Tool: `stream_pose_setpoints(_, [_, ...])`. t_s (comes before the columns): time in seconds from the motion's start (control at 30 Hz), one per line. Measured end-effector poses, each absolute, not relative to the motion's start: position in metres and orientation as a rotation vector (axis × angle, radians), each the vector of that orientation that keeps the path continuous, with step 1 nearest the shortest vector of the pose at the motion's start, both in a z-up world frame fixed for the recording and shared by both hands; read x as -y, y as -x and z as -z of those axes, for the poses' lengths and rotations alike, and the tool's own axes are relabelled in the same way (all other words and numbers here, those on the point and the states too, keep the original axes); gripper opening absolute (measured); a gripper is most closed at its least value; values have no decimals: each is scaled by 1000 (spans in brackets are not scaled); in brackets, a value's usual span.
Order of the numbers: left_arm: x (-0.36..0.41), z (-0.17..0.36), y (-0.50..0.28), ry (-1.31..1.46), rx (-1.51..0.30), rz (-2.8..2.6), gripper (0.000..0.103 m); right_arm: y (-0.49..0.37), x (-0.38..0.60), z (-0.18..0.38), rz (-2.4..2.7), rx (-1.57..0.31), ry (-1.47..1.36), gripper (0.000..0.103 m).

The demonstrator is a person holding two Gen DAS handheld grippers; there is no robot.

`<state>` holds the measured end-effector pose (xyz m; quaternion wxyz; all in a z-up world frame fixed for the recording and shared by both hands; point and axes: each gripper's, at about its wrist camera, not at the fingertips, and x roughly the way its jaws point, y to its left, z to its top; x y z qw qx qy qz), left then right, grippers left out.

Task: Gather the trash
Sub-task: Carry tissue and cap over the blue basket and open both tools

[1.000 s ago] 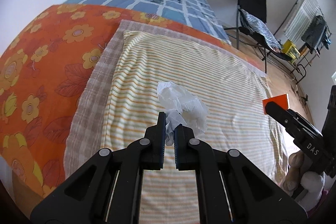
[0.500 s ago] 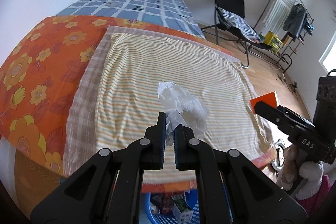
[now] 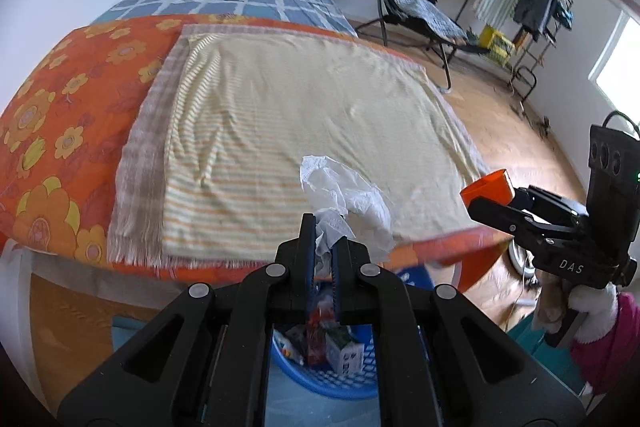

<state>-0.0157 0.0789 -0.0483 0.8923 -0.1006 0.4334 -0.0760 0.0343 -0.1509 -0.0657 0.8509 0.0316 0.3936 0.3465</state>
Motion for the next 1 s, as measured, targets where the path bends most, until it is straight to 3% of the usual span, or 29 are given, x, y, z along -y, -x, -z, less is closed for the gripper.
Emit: stream_pose_setpoints(1.0, [-26,149,57,49,-1176,217,5,18,146,149,-738,-1085,35,45])
